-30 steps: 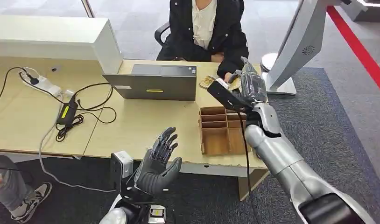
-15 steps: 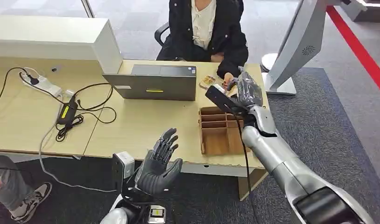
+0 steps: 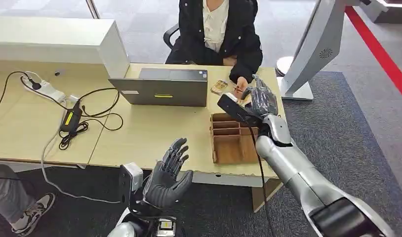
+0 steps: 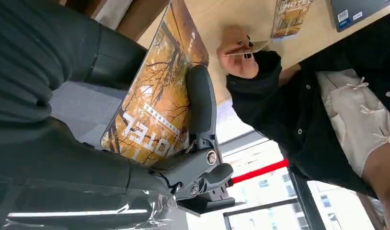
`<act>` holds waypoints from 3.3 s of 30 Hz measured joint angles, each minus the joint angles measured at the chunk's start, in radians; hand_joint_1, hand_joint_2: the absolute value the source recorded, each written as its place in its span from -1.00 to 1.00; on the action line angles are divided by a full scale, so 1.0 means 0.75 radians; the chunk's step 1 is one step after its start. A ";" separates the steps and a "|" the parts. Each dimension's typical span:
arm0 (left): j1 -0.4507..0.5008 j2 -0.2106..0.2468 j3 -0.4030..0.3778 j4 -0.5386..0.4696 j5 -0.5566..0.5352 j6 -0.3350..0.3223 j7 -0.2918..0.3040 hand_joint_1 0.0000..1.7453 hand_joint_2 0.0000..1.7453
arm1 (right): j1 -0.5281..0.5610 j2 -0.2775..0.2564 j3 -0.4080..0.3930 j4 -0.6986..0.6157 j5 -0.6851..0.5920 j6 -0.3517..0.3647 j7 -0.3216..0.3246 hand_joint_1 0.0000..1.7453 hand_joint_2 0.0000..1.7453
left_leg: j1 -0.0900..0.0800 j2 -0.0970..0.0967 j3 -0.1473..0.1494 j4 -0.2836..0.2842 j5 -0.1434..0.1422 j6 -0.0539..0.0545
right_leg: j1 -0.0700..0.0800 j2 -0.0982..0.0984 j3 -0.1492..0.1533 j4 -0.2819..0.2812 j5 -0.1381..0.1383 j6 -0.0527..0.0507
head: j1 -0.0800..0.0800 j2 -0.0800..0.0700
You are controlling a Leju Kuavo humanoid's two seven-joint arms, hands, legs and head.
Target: Pass the card to the sensor for recognition and then transmit it.
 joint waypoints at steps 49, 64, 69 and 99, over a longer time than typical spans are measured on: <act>0.068 0.044 0.005 -0.065 -0.025 0.118 0.081 -1.00 1.00 | 0.567 -0.286 -0.307 -0.455 0.198 -0.022 0.239 1.00 1.00 | 0.000 0.000 0.001 0.000 0.000 0.000 | 0.000 0.000 0.001 -0.001 0.000 0.000 | 0.000 0.000; 0.068 0.054 0.005 -0.071 -0.018 0.107 0.085 -1.00 1.00 | 0.633 -0.302 -0.339 -0.432 0.257 0.059 0.346 1.00 1.00 | 0.000 0.000 0.001 0.000 0.000 0.000 | 0.000 0.000 0.001 -0.001 0.000 0.000 | -0.001 0.000; 0.068 0.057 0.004 -0.079 -0.018 0.113 0.094 -1.00 1.00 | 0.644 -0.307 -0.351 -0.414 0.263 0.086 0.349 1.00 1.00 | 0.000 0.000 0.001 0.000 0.000 0.000 | 0.000 0.000 0.001 -0.001 0.000 0.000 | 0.000 0.000; 0.077 0.083 0.003 -0.114 -0.023 0.132 0.106 -1.00 1.00 | 0.624 -0.294 -0.360 -0.360 0.263 0.134 0.349 1.00 1.00 | 0.000 0.000 0.006 0.000 0.001 0.001 | 0.000 0.000 0.007 -0.001 0.002 0.001 | 0.000 0.000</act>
